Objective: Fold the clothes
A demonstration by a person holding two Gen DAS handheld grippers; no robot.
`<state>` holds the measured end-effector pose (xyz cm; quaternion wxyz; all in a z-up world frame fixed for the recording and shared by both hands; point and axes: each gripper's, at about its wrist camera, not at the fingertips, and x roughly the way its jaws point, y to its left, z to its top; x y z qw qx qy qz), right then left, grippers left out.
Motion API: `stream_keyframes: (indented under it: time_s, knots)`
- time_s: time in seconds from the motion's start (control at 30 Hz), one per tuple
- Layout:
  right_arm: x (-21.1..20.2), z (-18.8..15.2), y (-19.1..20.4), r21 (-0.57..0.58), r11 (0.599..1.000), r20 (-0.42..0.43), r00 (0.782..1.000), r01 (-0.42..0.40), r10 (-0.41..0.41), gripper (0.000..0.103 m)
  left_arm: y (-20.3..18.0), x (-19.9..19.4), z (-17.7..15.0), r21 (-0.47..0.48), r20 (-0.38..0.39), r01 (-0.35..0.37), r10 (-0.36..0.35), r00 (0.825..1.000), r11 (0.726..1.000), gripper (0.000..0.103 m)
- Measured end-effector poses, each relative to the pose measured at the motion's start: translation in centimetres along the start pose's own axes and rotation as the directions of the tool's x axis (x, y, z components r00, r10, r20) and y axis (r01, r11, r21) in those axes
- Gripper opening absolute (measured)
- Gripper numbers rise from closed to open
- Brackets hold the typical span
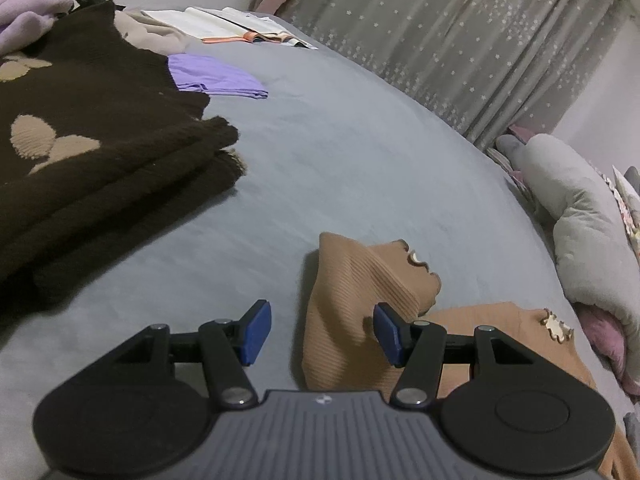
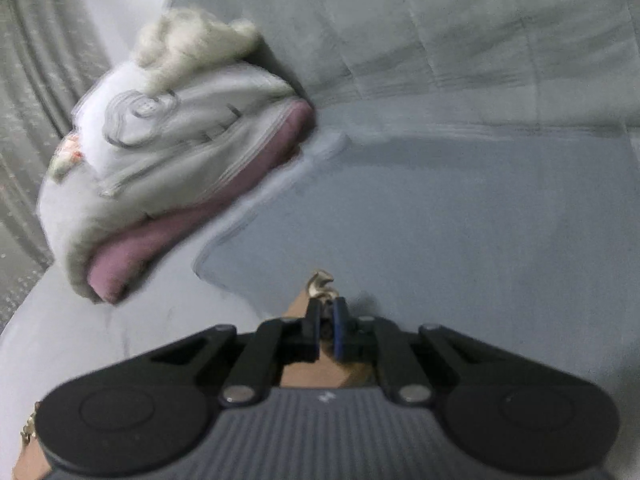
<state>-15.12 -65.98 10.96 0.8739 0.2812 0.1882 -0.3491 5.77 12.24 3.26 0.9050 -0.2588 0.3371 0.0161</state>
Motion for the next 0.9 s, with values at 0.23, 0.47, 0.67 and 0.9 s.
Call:
stream_keyframes:
  time_s: [0.23, 0.47, 0.67, 0.9]
  knots:
    - [-4.7, 1.7, 1.6, -0.095, 0.995, 0.333, 0.943, -0.001, 0.033, 0.000, -0.2, -0.1, -0.2, 0.005, 0.003, -0.005, 0.005, 1.000, 1.000, 0.054]
    - [-0.5, 0.6, -0.8, 0.010, 0.996, 0.074, 0.993, 0.090, -0.091, 0.006, 0.1, -0.5, 0.1, -0.022, 0.017, 0.006, -0.005, 1.000, 1.000, 0.054]
    - [-0.5, -0.5, 1.9, -0.085, 0.996, -0.006, 1.000, -0.029, 0.029, 0.038, 0.8, -0.6, 0.4, -0.073, 0.026, 0.037, -0.035, 0.999, 0.997, 0.055]
    - [-2.3, -4.7, 10.5, -0.413, 0.880, -0.119, 0.972, -0.235, 0.204, 0.055, 0.8, 0.7, 0.6, -0.069, 0.008, 0.064, -0.063, 0.998, 0.996, 0.056]
